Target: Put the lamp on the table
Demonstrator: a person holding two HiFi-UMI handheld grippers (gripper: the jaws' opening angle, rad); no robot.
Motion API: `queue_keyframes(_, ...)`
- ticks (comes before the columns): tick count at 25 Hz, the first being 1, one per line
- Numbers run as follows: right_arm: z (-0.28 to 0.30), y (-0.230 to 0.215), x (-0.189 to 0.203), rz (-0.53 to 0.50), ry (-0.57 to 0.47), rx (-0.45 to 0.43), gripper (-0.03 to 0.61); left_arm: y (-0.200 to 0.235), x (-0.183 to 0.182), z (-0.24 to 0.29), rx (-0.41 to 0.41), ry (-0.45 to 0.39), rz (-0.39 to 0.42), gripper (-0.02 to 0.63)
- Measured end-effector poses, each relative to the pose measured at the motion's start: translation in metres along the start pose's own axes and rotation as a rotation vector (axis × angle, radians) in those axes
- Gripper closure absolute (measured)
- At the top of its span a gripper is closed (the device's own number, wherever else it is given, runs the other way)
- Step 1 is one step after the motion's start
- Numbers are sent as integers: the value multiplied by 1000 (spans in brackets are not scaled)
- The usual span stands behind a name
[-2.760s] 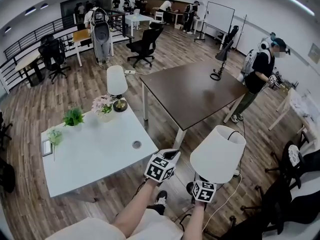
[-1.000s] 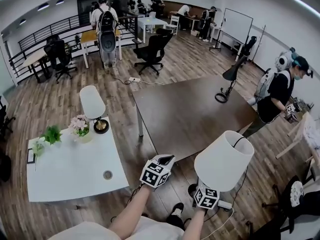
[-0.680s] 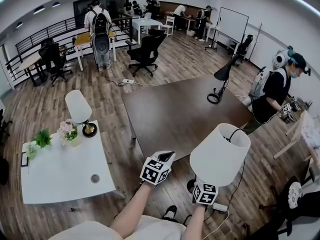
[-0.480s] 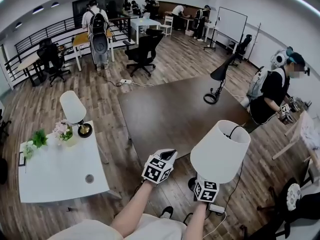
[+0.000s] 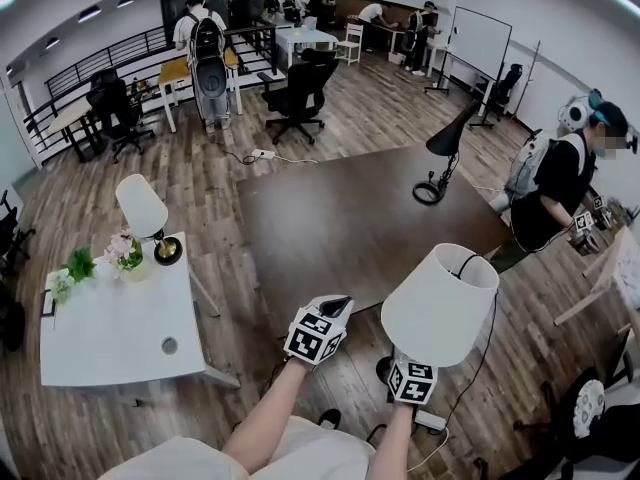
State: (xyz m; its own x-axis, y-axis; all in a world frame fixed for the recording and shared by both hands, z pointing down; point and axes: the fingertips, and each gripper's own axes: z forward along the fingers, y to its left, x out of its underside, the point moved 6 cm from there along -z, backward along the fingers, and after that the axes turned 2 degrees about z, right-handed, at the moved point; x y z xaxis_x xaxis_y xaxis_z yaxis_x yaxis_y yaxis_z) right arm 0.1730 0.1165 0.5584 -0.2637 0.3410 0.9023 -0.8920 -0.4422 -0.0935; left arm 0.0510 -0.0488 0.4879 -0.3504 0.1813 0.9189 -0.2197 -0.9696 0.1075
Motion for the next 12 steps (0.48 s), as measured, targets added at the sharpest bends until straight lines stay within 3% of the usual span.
queue_keyframes(6, 4, -25, 10, -10, 10, -10, 472, -13, 6, 15, -23, -3, -15, 614)
queue_keyframes(12, 20, -44, 8, -2, 12, -19, 472, -24, 16, 43, -6, 46, 1, 614)
